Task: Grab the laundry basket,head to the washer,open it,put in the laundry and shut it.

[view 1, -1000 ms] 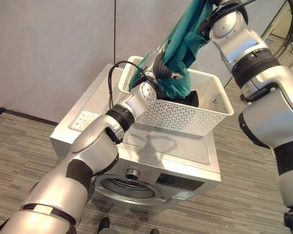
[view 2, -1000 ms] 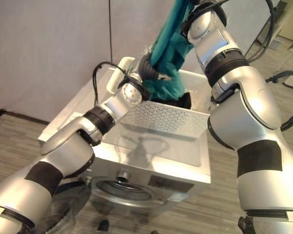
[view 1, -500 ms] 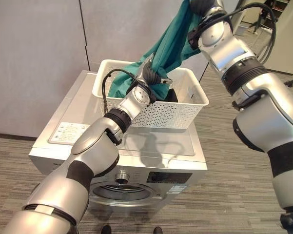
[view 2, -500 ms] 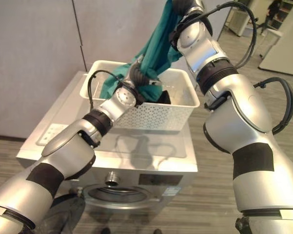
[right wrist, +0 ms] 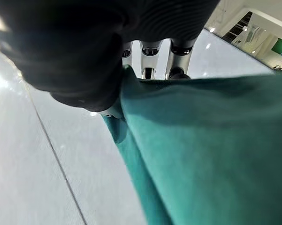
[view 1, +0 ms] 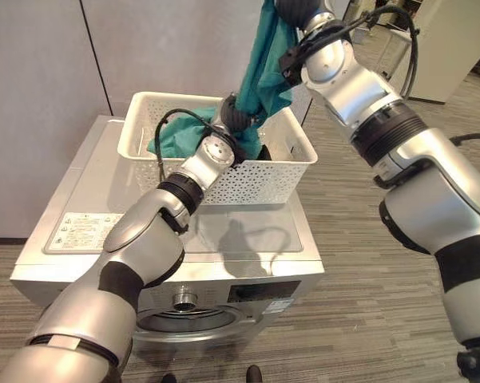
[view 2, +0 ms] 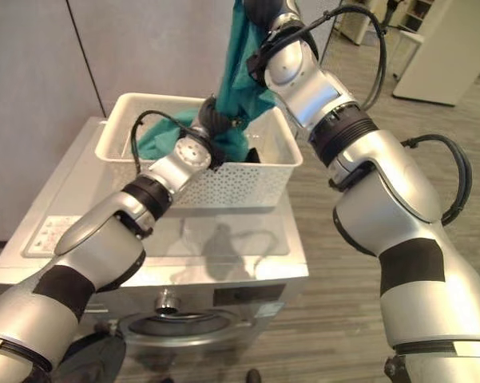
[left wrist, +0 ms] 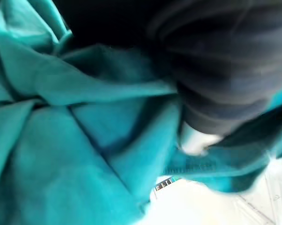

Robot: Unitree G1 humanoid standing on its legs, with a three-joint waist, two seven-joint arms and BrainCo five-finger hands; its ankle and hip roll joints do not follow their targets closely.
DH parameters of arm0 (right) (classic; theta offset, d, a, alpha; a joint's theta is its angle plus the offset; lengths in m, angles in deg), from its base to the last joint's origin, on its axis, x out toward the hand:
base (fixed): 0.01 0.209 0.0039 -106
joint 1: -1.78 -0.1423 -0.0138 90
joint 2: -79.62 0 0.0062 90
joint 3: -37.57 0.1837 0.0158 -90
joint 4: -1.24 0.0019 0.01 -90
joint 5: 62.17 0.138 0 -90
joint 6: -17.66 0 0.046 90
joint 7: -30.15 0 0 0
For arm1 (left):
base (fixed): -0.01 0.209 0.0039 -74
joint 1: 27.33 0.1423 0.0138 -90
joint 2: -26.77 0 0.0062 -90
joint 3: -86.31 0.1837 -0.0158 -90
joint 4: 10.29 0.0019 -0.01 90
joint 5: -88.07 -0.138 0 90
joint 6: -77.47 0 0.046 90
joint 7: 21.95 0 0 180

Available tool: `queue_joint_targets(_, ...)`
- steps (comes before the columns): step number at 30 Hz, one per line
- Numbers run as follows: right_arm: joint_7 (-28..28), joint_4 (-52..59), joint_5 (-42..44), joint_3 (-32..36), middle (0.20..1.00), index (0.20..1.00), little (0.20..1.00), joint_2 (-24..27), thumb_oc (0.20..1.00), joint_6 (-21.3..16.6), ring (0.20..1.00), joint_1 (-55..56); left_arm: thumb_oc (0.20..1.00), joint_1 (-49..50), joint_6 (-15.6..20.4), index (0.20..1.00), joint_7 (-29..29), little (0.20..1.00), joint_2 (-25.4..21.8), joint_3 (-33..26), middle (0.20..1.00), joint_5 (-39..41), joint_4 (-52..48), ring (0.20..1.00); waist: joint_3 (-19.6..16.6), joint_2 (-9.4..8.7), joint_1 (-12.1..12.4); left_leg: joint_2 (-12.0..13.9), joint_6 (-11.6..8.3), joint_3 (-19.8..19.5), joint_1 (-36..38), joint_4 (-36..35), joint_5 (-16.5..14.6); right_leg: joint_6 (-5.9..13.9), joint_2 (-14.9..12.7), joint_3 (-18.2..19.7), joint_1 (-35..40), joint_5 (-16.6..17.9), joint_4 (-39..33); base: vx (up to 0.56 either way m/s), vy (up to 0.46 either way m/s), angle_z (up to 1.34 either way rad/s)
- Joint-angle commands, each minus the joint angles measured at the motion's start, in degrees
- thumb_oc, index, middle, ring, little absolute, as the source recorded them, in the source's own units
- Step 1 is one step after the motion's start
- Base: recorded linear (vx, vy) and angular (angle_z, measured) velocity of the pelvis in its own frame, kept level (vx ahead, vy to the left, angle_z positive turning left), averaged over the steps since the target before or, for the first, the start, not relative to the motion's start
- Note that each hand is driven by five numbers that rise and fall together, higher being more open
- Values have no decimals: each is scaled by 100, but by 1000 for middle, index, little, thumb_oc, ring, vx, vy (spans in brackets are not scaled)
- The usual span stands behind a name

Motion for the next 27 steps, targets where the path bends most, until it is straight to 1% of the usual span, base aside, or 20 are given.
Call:
queue_joint_targets(1,-195,-565,115,6,200,200,200,340,200,-297,200,-1001,200,-791,262,200,5,200,41,-79,200,-137,693,200,191,361,154,240,53,-737,408,-179,-579,289,-211,-35,246,-539,2,0,0,0)
queue_joint_targets(8,-206,-409,155,45,200,200,200,398,200,-368,200,-870,200,-755,321,200,-23,200,-102,2,200,-258,436,200,231,385,188,238,52,-767,388,-179,-560,289,-210,-61,244,-540,2,0,0,0)
queue_joint_targets(12,-225,-292,165,61,200,200,200,477,200,-420,200,-800,200,-797,408,200,-100,200,-250,39,200,-381,154,200,251,390,230,237,55,-785,390,-179,-554,287,-210,-82,250,-544,2,0,0,0)
queue_joint_targets(14,-215,-133,95,33,200,200,200,560,200,-458,200,-778,200,-914,470,200,-135,200,-439,65,200,-524,13,200,263,399,256,239,56,-789,401,-179,-550,293,-209,-79,252,-549,2,0,0,0)
queue_joint_targets(15,-215,-132,94,33,200,200,200,560,200,-458,200,-777,200,-914,470,200,-135,200,-439,65,200,-524,13,200,264,399,256,239,56,-789,402,-179,-550,293,-209,-79,252,-549,2,0,0,0)
queue_joint_targets(16,-264,44,25,68,492,492,492,626,492,-502,492,-727,200,-1065,500,200,-173,200,-637,132,200,-651,-78,200,266,423,278,242,57,-788,420,-179,-551,298,-215,-80,251,-554,2,0,0,0)
queue_joint_targets(17,-297,97,-5,114,583,583,583,674,583,-529,583,-677,200,-1178,496,200,-225,200,-764,166,200,-764,-98,200,259,437,297,245,60,-794,426,-179,-551,300,-218,-80,252,-557,2,0,0,0)
queue_joint_targets(18,-301,220,-5,171,1000,1000,1000,739,1000,-561,1000,-622,200,-1273,493,200,-251,200,-906,201,200,-866,-143,200,266,442,311,247,61,-792,432,-179,-549,301,-221,-85,260,-559,2,0,0,0)
queue_joint_targets(21,-331,622,25,286,1000,1000,1000,921,1000,-657,1000,-519,200,-1542,540,200,-317,200,-1374,283,200,-1028,-362,200,246,484,356,252,54,-784,451,-179,-551,316,-224,-103,284,-589,2,0,0,0)
queue_joint_targets(22,-334,636,20,297,1000,1000,1000,927,1000,-651,1000,-512,200,-1545,537,200,-316,200,-1377,289,200,-1029,-366,200,251,479,355,253,54,-785,454,-179,-552,315,-224,-104,287,-590,2,0,0,0)
queue_joint_targets(23,-454,971,-64,490,1000,1000,1000,1118,1000,-744,1000,-365,200,-1705,541,200,-409,200,-1691,288,200,-1132,-500,200,242,535,377,261,53,-786,470,-179,-545,324,-231,-121,297,-621,2,0,0,0)
queue_joint_targets(24,-460,1003,-76,511,1000,1000,1000,1129,1000,-730,1000,-342,200,-1702,536,200,-408,200,-1694,295,200,-1133,-509,200,244,527,376,263,52,-788,475,-179,-546,323,-229,-123,303,-622,2,-1,-11,4)
queue_joint_targets(25,-542,1445,-144,764,1000,1000,1000,1313,1000,-853,1000,-95,200,-1802,555,200,-452,200,-2027,296,200,-1239,-735,200,238,576,404,274,52,-796,487,-179,-538,332,-240,-150,315,-651,2,-3,-4,7)
queue_joint_targets(26,-555,1640,-199,901,1000,1000,1000,1407,1000,-884,1000,64,200,-1834,562,200,-487,200,-2173,295,200,-1286,-850,200,238,602,419,281,51,-796,498,-179,-535,340,-248,-162,327,-665,2,-3,-4,7)
queue_joint_targets(27,-557,1648,-203,908,1000,1000,1000,1409,1000,-879,1000,73,200,-1832,560,200,-487,200,-2172,297,200,-1287,-852,200,237,598,419,281,51,-797,500,-179,-535,340,-248,-163,329,-665,2,1,8,7)
